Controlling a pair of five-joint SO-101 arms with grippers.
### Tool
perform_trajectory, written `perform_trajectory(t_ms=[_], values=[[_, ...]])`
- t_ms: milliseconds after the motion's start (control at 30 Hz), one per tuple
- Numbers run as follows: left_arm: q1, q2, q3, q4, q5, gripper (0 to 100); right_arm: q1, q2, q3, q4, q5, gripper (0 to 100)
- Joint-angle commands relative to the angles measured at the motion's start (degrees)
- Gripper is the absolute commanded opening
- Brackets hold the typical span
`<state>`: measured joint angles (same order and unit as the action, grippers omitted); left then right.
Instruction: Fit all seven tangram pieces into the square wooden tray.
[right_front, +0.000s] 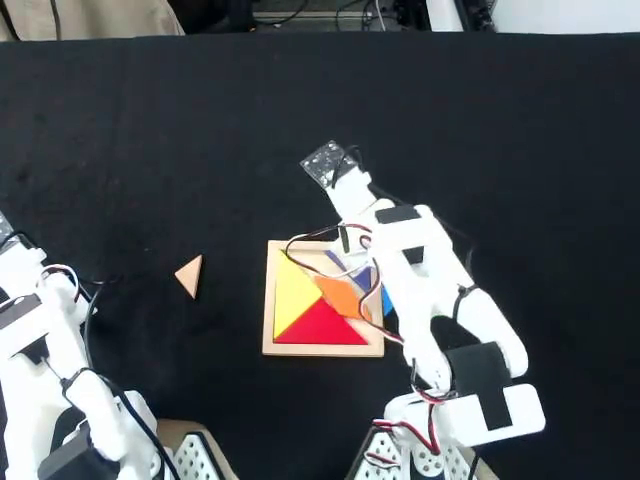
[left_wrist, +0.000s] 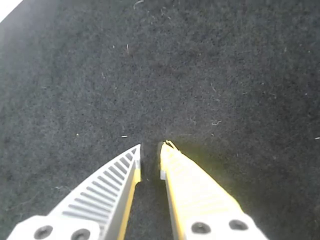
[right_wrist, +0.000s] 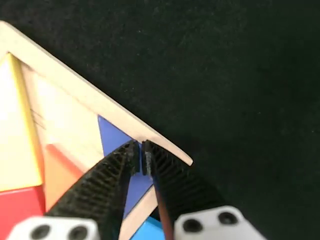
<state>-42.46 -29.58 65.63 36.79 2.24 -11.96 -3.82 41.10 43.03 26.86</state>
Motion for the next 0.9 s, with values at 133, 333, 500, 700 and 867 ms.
perform_trajectory(t_ms=[133, 333, 500, 700, 867], values=[[0.7, -0.6, -0.6, -0.8, 0.2, 8, -5.5, -14.1, 2.2, 2.9, -0.4, 2.1], [0.7, -0.6, -0.7, -0.8, 0.2, 8, -11.5, -16.3, 6.5, 2.4, -0.5, 2.1], [0.7, -0.6, -0.6, -0.8, 0.2, 8, -11.7, -10.3, 4.1, 1.3, -2.7, 2.1], [0.7, -0.6, -0.6, -0.8, 0.2, 8, -11.6, -4.1, 1.2, 1.7, -2.5, 2.1], [0.7, -0.6, -0.6, -0.8, 0.2, 8, -10.7, -3.6, 1.5, 1.8, -2.4, 1.8]])
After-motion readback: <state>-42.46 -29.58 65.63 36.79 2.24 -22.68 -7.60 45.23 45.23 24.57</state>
